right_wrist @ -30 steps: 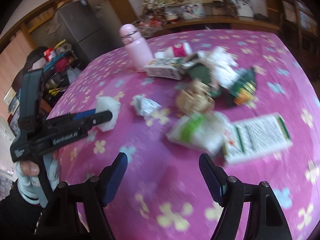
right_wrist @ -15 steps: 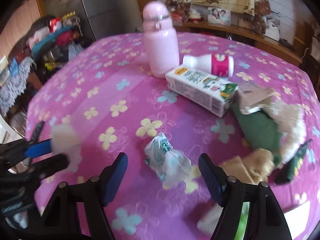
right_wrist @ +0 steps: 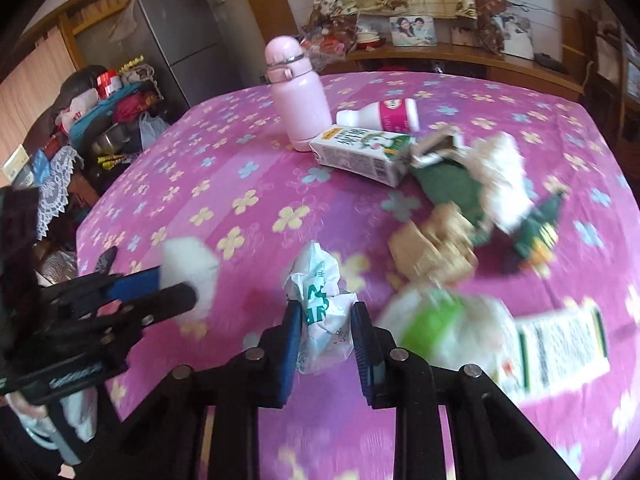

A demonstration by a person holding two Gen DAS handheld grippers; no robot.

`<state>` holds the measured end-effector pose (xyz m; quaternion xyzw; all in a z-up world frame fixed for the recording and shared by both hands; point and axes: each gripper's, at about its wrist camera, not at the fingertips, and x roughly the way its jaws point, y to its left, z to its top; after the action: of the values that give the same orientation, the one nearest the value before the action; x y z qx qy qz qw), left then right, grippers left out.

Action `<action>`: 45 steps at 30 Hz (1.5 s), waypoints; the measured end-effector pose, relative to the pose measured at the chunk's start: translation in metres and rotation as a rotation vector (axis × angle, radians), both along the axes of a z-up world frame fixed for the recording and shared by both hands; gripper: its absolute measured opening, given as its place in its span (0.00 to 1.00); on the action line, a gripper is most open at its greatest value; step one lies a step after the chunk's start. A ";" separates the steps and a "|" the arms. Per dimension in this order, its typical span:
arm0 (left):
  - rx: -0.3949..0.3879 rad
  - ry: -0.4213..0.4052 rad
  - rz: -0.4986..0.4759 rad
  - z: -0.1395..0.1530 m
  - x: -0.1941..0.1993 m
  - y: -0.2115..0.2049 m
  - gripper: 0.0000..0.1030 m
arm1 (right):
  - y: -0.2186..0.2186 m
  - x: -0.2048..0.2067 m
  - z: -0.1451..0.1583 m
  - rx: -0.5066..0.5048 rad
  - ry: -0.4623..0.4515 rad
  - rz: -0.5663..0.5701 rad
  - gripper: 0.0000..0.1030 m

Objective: Collect trash
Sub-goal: 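Carry the foam block and tissue over the white bin and release both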

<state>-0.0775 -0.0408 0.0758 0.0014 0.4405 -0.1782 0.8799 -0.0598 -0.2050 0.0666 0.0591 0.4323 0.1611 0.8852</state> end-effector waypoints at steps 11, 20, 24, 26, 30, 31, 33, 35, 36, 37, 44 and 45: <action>0.001 -0.007 -0.121 0.007 -0.040 -0.062 0.39 | -0.069 -0.087 0.015 0.041 -0.017 -0.137 0.27; 0.001 -0.030 -0.231 0.021 -0.068 -0.117 0.39 | -0.130 -0.141 0.020 0.044 -0.034 -0.269 0.27; 0.004 -0.039 -0.284 0.025 -0.078 -0.145 0.39 | -0.156 -0.160 0.023 0.041 -0.040 -0.326 0.27; 0.007 -0.042 -0.309 0.027 -0.084 -0.158 0.39 | -0.169 -0.170 0.024 0.040 -0.043 -0.354 0.27; 0.014 -0.048 -0.360 0.028 -0.094 -0.185 0.39 | -0.195 -0.186 0.024 0.046 -0.043 -0.414 0.27; 0.013 -0.047 -0.374 0.029 -0.097 -0.193 0.39 | -0.201 -0.189 0.023 0.050 -0.042 -0.429 0.27; 0.012 -0.048 -0.399 0.029 -0.102 -0.206 0.39 | -0.215 -0.197 0.023 0.057 -0.041 -0.463 0.27; 0.013 -0.049 -0.425 0.029 -0.106 -0.220 0.39 | -0.229 -0.206 0.021 0.063 -0.037 -0.496 0.27; 0.014 -0.049 -0.437 0.029 -0.108 -0.227 0.39 | -0.235 -0.210 0.020 0.062 -0.035 -0.511 0.27; 0.015 -0.049 -0.452 0.029 -0.111 -0.235 0.39 | -0.241 -0.213 0.019 0.062 -0.033 -0.523 0.27; 0.007 -0.033 -0.524 0.027 -0.121 -0.279 0.39 | -0.287 -0.239 0.011 0.066 -0.027 -0.633 0.27; 0.003 -0.024 -0.537 0.026 -0.122 -0.286 0.39 | -0.294 -0.242 0.010 0.065 -0.024 -0.649 0.27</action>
<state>-0.1995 -0.3271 0.1021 0.1217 0.4141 -0.4043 0.8064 -0.3019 -0.4987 0.0764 0.2200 0.3750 -0.1152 0.8931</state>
